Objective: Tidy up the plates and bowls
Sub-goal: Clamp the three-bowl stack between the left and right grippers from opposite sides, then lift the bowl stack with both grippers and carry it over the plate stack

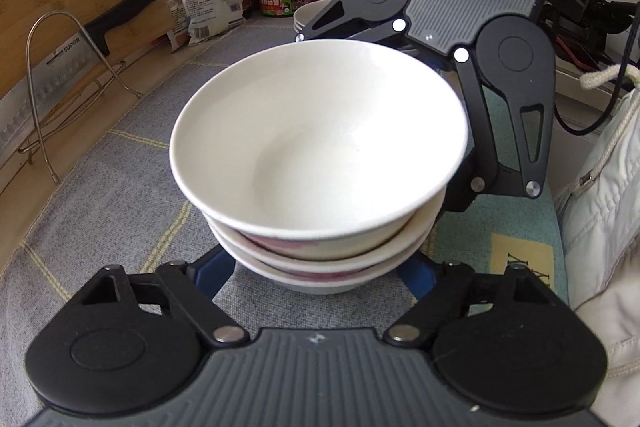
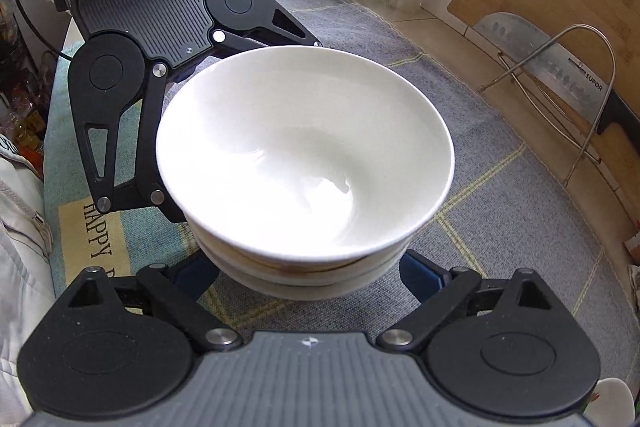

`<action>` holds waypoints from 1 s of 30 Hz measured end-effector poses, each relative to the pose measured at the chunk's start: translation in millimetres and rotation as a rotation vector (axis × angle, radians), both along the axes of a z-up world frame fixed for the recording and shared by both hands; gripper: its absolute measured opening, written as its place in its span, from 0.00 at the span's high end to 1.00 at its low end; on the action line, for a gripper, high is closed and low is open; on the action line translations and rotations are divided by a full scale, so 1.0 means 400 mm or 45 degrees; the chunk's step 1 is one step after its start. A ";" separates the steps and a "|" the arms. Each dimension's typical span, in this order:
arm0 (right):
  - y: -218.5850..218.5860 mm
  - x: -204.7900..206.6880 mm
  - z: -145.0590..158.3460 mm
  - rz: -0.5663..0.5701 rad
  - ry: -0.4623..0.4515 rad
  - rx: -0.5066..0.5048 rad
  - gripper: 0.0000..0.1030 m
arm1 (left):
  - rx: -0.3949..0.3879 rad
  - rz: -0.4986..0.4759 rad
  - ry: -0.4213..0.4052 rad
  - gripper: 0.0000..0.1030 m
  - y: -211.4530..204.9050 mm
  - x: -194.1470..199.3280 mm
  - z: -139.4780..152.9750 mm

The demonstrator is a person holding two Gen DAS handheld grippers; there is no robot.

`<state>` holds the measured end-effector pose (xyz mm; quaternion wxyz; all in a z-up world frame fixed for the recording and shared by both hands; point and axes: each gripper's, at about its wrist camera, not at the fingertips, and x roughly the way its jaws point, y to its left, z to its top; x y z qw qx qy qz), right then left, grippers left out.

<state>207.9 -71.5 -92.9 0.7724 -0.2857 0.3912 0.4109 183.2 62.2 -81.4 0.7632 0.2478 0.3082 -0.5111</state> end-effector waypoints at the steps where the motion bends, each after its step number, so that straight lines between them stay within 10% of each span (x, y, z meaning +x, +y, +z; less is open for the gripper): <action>1: 0.000 0.001 0.001 0.009 0.004 0.000 0.08 | 0.002 -0.012 0.005 0.18 -0.001 0.001 0.001; 30: 0.005 0.024 -0.002 0.044 0.102 0.016 0.17 | 0.015 -0.164 0.077 0.21 -0.008 0.044 0.000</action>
